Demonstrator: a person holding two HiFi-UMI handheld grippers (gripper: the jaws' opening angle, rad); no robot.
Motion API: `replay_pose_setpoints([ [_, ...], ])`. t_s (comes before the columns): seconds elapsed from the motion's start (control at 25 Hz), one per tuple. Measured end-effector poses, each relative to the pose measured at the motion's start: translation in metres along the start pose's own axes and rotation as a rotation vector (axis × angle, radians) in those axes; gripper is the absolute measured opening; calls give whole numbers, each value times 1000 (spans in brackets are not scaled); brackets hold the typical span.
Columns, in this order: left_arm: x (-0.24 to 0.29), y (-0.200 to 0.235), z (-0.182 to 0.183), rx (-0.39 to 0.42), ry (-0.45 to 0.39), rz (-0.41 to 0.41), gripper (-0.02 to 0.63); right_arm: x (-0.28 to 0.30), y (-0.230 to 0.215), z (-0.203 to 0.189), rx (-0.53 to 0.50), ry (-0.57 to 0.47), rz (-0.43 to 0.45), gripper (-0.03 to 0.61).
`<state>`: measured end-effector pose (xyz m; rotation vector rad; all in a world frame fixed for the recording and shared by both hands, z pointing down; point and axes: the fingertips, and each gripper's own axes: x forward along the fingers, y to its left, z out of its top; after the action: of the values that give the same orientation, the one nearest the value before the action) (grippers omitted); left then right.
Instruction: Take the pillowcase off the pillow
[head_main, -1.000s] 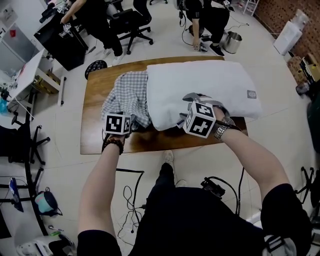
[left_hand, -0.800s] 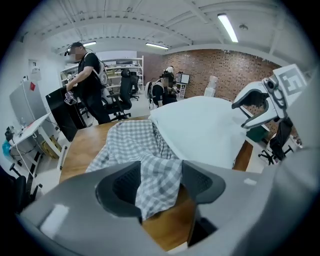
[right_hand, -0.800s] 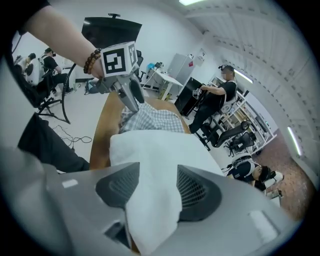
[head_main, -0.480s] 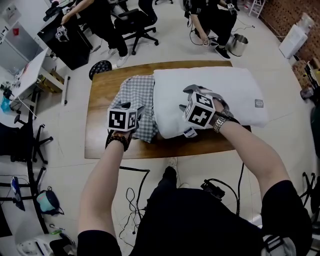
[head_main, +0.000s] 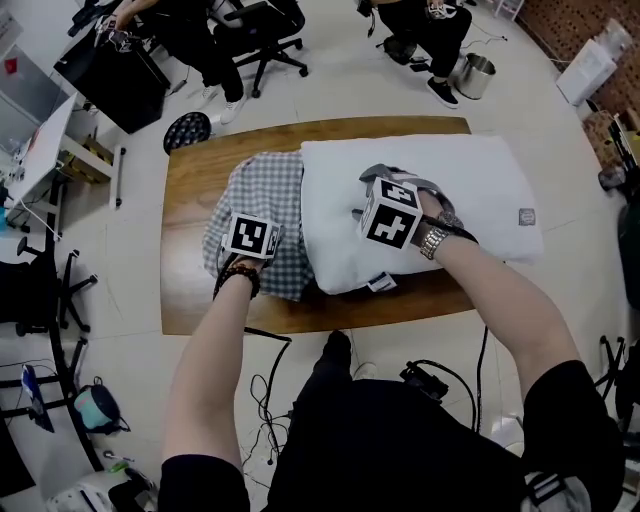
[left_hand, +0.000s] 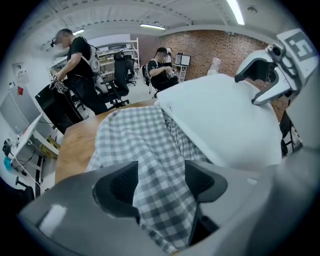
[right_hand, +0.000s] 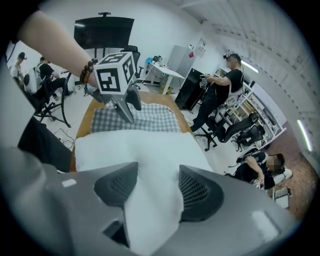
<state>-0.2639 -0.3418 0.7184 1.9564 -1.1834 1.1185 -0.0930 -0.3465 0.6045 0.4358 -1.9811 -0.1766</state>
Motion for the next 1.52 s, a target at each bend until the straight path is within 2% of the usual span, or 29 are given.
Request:
replay_pose_setpoints([
  [0.08,33,8,1,35,1,-14,292,10,2,-3,24,9,45,237],
  [0.12,44,10,1,60,7,-20,266,13,1,-4,37,12,61,209],
  [0.16,50,10,-6,67,50,-34,241,16,0,-5,50,15,71,171],
  [0.24,48,6,-33,31,209,-84,165,19,-9,-2,62,21,70,88],
  [0.28,51,13,-35,39,236,-77,129,19,-16,0,63,23,62,54],
  [0.36,67,45,-18,116,172,4,54,17,-29,1,70,20,45,29],
  [0.4,71,56,-15,132,157,32,40,16,-33,0,77,16,40,26],
  [0.52,70,75,-24,101,175,65,14,13,-39,-8,91,11,24,26],
  [0.64,55,87,-43,20,238,55,9,9,-44,-13,103,17,12,26],
  [0.8,50,128,-54,21,198,158,9,5,-43,-24,115,26,-5,26],
  [0.96,28,126,-92,-105,310,131,9,6,-40,-30,113,35,-13,26],
  [1.04,20,130,-99,-136,325,133,9,8,-39,-28,100,39,-16,29],
  [1.16,24,151,-90,-87,225,192,21,10,-33,-23,73,32,-28,75],
  [1.24,23,159,-83,-56,161,223,58,7,-28,-19,61,19,-41,121],
  [1.36,3,129,-97,-124,207,183,118,-3,-20,-19,57,-4,-60,162],
  [1.44,-12,107,-105,-165,223,157,135,-11,-11,-22,55,-16,-75,163],
  [1.48,-15,102,-100,-153,179,162,143,-16,-6,-24,53,-19,-82,163],
  [1.52,-14,104,-88,-110,92,184,149,-21,1,-27,50,-19,-88,163],
])
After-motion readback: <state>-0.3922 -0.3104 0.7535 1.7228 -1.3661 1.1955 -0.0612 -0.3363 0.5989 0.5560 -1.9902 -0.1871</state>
